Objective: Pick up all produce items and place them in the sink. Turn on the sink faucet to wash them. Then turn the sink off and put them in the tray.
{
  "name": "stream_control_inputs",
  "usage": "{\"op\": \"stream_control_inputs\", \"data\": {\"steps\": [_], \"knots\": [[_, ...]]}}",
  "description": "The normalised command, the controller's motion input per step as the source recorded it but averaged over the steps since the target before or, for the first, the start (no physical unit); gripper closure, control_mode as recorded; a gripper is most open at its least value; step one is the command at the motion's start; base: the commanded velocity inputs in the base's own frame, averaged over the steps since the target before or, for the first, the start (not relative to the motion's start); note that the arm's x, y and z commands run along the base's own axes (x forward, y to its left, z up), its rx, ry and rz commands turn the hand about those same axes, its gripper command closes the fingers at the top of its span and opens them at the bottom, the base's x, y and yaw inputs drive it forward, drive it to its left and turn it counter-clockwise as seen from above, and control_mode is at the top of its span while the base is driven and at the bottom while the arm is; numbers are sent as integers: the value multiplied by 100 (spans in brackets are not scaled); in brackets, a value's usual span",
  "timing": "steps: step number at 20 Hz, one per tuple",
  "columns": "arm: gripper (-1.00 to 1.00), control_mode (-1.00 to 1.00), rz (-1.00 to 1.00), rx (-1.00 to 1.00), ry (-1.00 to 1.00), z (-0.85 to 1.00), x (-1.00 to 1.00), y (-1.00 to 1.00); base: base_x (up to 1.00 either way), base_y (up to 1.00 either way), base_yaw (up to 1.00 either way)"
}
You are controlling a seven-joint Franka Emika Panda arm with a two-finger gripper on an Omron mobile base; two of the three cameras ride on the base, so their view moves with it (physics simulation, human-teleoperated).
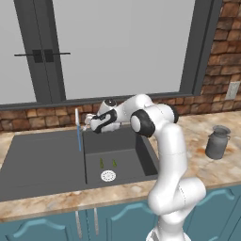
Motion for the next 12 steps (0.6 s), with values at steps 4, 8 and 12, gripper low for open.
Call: {"op": "stream_control_inputs", "data": {"steps": [4, 8, 12], "knots": [[-100, -100, 0, 0, 0, -10, -2, 7, 0, 0, 0], [-100, -100, 0, 0, 0, 0, 0, 4, 0, 0, 0], [-100, -100, 0, 0, 0, -5, 14, 18, 0, 0, 0]]}}
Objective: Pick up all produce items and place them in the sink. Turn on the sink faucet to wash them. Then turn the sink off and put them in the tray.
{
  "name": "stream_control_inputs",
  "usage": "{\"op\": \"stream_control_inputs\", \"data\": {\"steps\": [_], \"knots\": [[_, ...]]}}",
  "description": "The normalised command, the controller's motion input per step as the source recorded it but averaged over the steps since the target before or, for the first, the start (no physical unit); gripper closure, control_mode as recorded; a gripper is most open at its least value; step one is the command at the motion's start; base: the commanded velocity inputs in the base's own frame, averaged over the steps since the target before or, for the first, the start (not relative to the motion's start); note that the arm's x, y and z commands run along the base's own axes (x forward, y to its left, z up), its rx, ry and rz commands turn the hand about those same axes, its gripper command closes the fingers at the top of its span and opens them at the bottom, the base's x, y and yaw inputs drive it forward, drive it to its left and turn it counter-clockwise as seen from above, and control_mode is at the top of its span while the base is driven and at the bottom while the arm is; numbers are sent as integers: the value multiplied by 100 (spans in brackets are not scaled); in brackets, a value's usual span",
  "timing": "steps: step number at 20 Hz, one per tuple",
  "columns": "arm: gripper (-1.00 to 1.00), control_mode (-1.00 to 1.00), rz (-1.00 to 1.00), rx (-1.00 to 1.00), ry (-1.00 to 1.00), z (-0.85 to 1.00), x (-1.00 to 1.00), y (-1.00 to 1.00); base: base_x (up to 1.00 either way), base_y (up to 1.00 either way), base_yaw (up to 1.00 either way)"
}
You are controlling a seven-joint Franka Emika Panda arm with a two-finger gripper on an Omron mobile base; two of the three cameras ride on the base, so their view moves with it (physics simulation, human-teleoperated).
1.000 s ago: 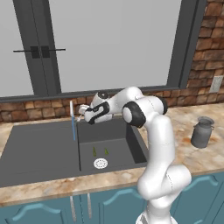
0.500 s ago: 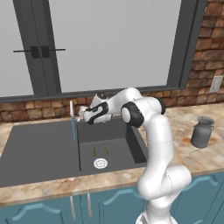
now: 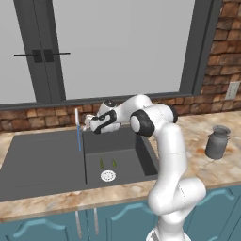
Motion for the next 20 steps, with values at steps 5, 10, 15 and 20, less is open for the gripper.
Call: {"op": "stream_control_inputs", "data": {"steps": [5, 10, 15, 20], "knots": [[-100, -100, 0, 0, 0, -11, 32, 60, 0, 0, 0], [-100, -100, 0, 0, 0, -2, 50, 90, 0, 0, 0], [-100, -100, 0, -1, 0, -6, 27, 100, 0, 0, 0], [-100, -100, 0, -1, 3, -14, -3, 99, 0, 0, 0]]}}
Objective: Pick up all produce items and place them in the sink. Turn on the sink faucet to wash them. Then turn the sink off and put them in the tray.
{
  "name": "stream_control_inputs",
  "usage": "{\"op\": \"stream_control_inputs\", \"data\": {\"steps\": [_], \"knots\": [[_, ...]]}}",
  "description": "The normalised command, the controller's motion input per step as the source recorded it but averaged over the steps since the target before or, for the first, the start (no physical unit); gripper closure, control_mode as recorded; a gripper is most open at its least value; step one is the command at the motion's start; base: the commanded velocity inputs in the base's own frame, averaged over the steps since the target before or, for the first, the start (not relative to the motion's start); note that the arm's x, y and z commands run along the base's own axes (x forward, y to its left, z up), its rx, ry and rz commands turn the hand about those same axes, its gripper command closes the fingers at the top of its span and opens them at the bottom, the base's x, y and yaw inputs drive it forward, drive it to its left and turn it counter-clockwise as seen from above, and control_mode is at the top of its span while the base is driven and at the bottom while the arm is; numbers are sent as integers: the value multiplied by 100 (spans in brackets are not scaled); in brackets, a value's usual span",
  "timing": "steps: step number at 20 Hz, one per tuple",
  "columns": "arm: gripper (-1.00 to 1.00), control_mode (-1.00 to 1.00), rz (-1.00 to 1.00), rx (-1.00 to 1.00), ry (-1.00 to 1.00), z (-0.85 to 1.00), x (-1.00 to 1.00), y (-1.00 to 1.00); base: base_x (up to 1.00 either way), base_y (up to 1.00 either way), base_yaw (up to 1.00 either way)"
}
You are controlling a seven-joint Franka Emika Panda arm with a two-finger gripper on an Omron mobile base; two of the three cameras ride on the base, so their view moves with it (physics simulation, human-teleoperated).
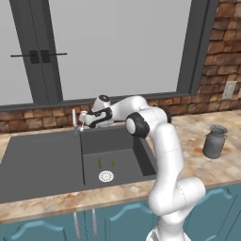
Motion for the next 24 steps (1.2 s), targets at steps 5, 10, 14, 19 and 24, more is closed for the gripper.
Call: {"op": "stream_control_inputs", "data": {"steps": [5, 10, 14, 19, 24], "knots": [[-100, -100, 0, 0, 5, -28, -4, 100, 0, 0, 0], [-100, -100, 0, 0, 3, -14, -3, 92, 0, 0, 0], [-100, -100, 0, -3, 0, 34, -55, -27, 0, 0, 0], [-100, -100, -1, -4, 0, 28, -95, -89, 0, 0, 0], [-100, -100, 0, -1, 0, 3, -95, -69, 0, 0, 0]]}}
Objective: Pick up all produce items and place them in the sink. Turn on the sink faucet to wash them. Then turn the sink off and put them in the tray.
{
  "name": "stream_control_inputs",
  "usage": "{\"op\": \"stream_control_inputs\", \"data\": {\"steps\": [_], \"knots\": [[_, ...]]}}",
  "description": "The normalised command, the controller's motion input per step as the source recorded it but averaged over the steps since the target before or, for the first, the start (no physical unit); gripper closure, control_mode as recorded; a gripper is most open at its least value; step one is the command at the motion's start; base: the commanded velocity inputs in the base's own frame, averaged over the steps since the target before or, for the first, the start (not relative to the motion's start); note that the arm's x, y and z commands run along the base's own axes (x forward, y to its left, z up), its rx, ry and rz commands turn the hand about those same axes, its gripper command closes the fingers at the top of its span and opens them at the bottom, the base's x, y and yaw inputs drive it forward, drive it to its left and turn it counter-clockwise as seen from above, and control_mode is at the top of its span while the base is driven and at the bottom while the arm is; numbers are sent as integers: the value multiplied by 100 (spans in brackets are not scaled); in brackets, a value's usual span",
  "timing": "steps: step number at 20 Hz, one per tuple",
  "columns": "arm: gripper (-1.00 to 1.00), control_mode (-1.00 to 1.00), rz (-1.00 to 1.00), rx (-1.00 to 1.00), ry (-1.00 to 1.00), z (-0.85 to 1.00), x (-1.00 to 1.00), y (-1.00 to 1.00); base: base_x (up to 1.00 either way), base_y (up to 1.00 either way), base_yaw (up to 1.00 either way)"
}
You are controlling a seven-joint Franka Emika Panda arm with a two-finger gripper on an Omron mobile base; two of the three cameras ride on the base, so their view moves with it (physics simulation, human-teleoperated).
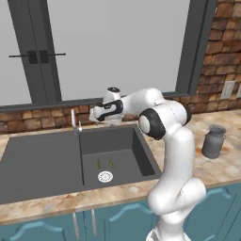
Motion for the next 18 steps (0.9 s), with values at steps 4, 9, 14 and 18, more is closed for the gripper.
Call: {"op": "stream_control_inputs", "data": {"steps": [4, 9, 14, 18], "knots": [[-100, -100, 0, 0, 0, 0, -100, -34, 0, 0, 0], [-100, -100, 0, 0, 4, 7, -74, -3, 0, 0, 0], [-100, -100, 0, -3, 19, 1, -40, 0, 0, 0, 0], [-100, -100, 0, -9, 16, -17, -2, 0, 0, 0, 0]]}}
